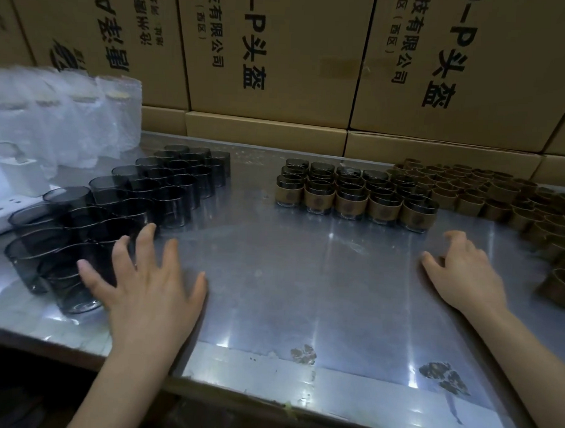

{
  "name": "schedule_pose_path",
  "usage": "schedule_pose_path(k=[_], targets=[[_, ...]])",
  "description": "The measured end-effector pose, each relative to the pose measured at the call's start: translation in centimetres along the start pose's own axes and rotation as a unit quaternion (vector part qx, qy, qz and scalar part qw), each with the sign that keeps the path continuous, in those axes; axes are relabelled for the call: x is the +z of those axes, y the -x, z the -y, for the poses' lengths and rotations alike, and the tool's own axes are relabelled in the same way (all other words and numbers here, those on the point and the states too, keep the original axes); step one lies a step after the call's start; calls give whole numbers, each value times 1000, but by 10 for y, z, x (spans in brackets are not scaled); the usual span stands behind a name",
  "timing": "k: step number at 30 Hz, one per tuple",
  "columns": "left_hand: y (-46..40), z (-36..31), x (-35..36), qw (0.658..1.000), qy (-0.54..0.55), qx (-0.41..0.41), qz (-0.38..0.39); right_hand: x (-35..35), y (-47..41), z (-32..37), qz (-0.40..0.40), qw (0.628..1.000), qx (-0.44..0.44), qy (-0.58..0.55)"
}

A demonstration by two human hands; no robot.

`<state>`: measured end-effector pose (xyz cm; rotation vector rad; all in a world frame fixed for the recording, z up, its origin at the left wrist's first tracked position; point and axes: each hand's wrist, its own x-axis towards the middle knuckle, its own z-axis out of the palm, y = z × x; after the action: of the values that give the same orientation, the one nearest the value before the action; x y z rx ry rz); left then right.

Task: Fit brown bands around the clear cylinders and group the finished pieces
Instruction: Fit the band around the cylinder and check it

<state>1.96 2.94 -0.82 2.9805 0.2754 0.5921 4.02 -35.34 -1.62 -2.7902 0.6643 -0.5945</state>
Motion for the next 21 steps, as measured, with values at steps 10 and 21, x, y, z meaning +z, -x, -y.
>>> schedule_pose_path(k=[10, 21], targets=[[-7, -3, -5, 999, 9, 19, -23, -1, 0, 0, -1, 1000, 0, 0], [5, -71, 0, 974, 99, 205, -21, -1, 0, 0, 1, 1000, 2, 0]])
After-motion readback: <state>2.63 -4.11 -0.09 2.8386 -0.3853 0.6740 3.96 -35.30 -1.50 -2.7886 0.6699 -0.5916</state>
